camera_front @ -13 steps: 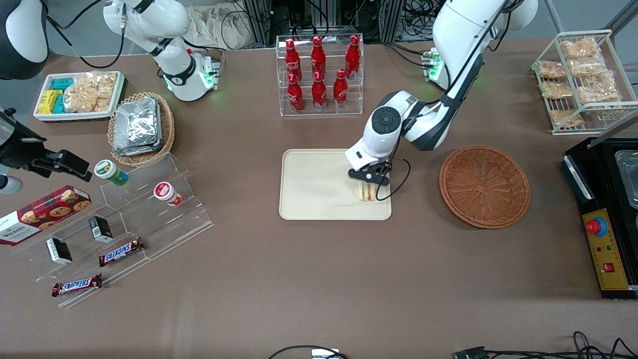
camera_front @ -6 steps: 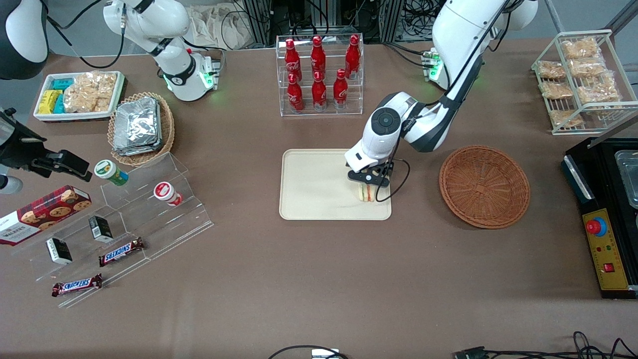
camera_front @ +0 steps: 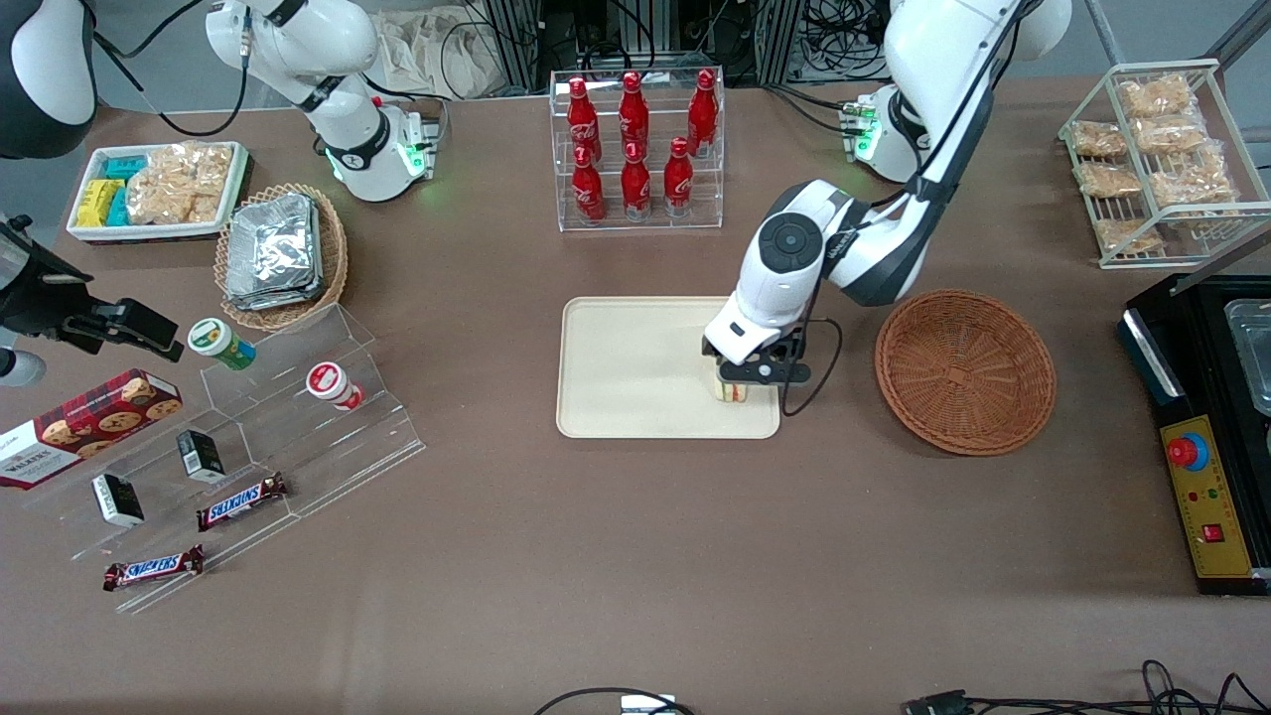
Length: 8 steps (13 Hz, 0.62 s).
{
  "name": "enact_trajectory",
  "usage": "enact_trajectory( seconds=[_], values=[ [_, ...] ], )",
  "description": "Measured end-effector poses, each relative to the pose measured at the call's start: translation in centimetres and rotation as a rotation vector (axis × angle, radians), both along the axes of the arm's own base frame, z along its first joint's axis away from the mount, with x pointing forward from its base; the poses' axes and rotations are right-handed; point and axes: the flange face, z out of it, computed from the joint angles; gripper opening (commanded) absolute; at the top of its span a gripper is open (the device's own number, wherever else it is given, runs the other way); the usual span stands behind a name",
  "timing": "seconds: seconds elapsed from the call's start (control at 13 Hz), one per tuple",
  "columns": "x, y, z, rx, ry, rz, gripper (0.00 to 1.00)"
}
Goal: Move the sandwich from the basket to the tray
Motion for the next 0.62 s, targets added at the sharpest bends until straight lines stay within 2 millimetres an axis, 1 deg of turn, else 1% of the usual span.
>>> enact_trajectory(
  seconds=[0.15, 0.38, 0.62],
  values=[
    [2.5, 1.7, 2.5, 0.004, -0.027, 0.059, 1.0],
    [5.6, 5.0, 6.5, 0.038, -0.051, 0.125, 1.0],
    [7.5, 10.0, 10.2, 0.089, -0.074, 0.167, 1.0]
  ],
)
